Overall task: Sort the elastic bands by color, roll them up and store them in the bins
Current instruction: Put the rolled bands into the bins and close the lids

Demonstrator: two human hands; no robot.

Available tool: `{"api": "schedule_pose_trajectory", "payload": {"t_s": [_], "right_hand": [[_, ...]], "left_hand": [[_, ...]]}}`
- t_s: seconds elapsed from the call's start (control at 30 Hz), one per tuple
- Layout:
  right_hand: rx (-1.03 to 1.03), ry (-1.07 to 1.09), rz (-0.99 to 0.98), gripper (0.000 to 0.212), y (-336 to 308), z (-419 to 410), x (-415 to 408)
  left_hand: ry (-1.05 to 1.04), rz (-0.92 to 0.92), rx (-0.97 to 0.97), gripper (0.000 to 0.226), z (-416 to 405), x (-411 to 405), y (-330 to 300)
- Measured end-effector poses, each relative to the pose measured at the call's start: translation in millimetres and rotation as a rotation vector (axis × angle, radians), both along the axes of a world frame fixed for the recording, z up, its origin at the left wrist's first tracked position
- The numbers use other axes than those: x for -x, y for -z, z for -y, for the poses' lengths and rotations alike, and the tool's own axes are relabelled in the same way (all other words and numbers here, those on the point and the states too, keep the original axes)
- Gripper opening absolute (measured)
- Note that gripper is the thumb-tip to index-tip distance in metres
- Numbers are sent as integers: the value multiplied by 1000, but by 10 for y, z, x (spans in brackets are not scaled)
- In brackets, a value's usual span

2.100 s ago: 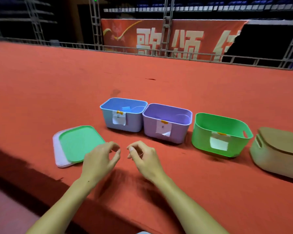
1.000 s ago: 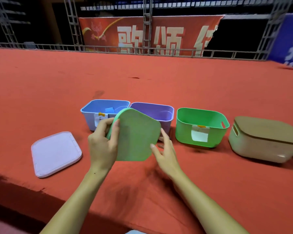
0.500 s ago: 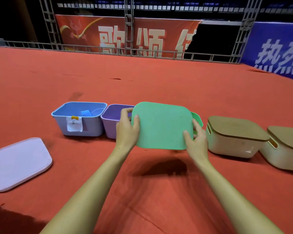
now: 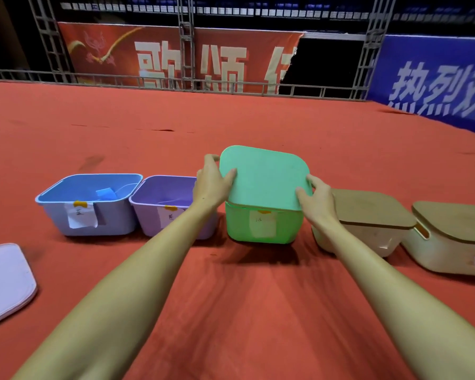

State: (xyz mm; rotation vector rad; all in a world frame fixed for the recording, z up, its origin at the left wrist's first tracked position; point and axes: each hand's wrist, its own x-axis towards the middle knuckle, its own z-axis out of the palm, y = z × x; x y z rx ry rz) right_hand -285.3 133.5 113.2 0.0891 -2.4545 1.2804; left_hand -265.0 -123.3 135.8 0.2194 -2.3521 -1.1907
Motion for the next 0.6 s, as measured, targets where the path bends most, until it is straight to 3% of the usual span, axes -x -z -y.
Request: {"api": "schedule_pose_trajectory", "payload": {"t_s": [0.23, 0.4, 0.6], "right_hand": [[-92, 3, 81, 61, 124, 23, 299], [-161, -3, 132, 32, 246, 40, 444], [-199, 5, 120, 28, 392, 13, 534]], "left_hand": [[-13, 102, -20, 44, -113, 343, 237], [-12, 170, 26, 49, -133, 481, 441], [-5, 249, 94, 46, -166, 607, 516]]}}
